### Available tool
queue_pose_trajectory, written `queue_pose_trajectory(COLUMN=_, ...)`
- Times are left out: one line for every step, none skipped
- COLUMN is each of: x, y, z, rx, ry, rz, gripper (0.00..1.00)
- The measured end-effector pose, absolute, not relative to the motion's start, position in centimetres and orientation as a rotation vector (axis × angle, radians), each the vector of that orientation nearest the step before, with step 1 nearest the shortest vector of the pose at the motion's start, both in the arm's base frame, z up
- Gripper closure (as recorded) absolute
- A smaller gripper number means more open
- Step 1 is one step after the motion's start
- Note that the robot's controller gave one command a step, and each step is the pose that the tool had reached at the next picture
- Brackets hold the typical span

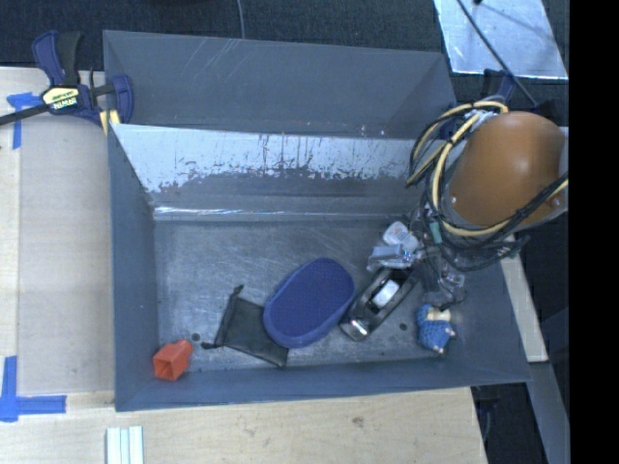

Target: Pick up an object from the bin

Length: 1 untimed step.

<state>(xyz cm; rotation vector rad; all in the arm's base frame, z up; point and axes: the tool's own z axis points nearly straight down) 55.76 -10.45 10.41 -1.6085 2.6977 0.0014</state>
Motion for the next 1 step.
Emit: queue_pose_trajectory(x=61.09, y=-9.96, z=6.85, rx=-1.604, ry=2.696, rz=-0.002, gripper=0.00)
